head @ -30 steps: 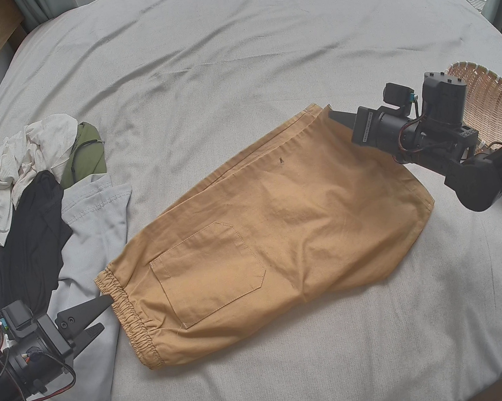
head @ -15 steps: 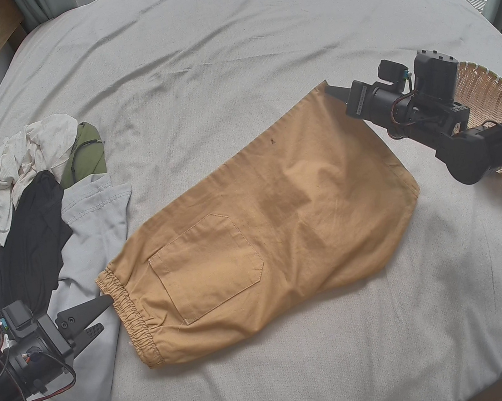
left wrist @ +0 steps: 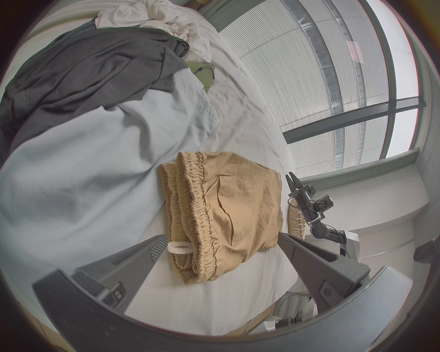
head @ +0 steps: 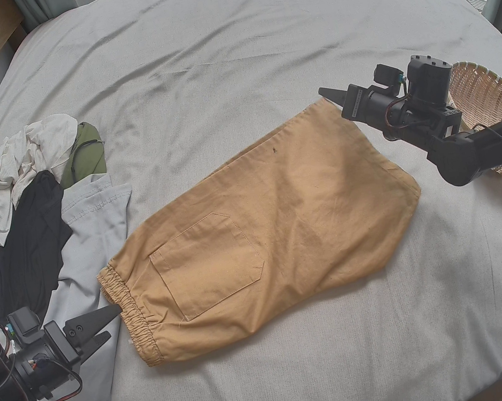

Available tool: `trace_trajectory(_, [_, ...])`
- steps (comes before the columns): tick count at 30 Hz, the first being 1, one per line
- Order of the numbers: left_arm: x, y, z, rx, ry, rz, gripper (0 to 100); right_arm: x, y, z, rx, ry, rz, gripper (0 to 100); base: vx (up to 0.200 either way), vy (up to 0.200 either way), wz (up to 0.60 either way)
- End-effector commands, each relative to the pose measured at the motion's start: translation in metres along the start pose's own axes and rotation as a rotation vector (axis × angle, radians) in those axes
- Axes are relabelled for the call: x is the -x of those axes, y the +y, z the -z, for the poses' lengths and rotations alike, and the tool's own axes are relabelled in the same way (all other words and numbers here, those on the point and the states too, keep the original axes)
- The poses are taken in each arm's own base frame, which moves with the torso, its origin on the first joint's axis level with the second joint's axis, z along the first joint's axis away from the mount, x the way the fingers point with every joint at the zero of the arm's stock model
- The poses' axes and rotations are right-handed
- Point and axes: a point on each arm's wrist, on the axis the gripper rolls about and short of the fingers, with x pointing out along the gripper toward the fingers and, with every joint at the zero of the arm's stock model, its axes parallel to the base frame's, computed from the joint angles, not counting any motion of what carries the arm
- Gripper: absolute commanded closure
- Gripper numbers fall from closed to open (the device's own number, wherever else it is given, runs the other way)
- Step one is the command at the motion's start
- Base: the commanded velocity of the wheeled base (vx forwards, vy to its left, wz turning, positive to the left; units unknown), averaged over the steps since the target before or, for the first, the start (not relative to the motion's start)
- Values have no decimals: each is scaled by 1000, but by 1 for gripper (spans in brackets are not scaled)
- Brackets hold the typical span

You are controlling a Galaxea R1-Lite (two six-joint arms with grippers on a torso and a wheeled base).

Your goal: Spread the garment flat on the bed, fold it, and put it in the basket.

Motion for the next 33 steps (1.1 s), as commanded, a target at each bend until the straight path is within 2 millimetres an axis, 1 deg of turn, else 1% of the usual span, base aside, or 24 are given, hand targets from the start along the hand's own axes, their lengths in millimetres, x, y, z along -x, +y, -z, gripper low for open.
trace_trajectory(1, [-6,2,5,5,40,-7,0,2,1,3,-2,1,13,0,0,0,0])
trace_trajectory(3, [-11,6,5,-4,49,-38,0,11,5,-4,-2,-2,13,0,0,0,0])
trace_trajectory(4, [-11,6,5,-4,49,-38,0,11,5,-4,-2,-2,13,0,0,0,0])
trace_trajectory(5, [-17,12,6,-21,49,-85,0,24,10,-11,-2,-3,16,0,0,0,0])
trace_trajectory(9, [-26,20,6,-26,59,-133,0,50,17,-18,1,-12,19,0,0,0,0])
trace_trajectory(11, [-29,20,4,-25,61,-130,0,66,18,-21,5,-21,27,0,0,0,0])
trace_trajectory(16, [-47,23,-3,-29,82,-133,0,108,17,-31,15,-39,65,0,0,0,0])
trace_trajectory(17, [-49,23,-5,-30,81,-132,0,113,17,-33,17,-44,70,0,0,0,0])
trace_trajectory(18, [-49,23,-5,-30,81,-132,0,113,17,-33,17,-44,70,0,0,0,0])
trace_trajectory(19, [-54,22,-10,-37,70,-120,0,129,20,-39,21,-57,76,0,0,0,0])
trace_trajectory(21, [-57,19,-14,-45,55,-100,0,142,24,-43,25,-66,81,0,0,0,0])
trace_trajectory(24, [-62,11,-17,-65,48,-61,0,159,30,-46,27,-71,79,0,0,0,0])
trace_trajectory(25, [-62,11,-17,-65,48,-61,0,159,30,-46,27,-71,79,0,0,0,0])
trace_trajectory(26, [-66,8,-17,-74,55,-50,0,168,34,-47,30,-75,77,0,0,0,0])
trace_trajectory(30, [-74,9,-15,-76,77,-51,0,180,39,-49,30,-82,77,0,0,0,0])
trace_trajectory(31, [-75,11,-15,-74,81,-55,100,182,40,-49,30,-82,77,0,0,0,0])
trace_trajectory(33, [-77,12,-14,-71,84,-58,100,186,42,-50,33,-86,75,0,0,0,0])
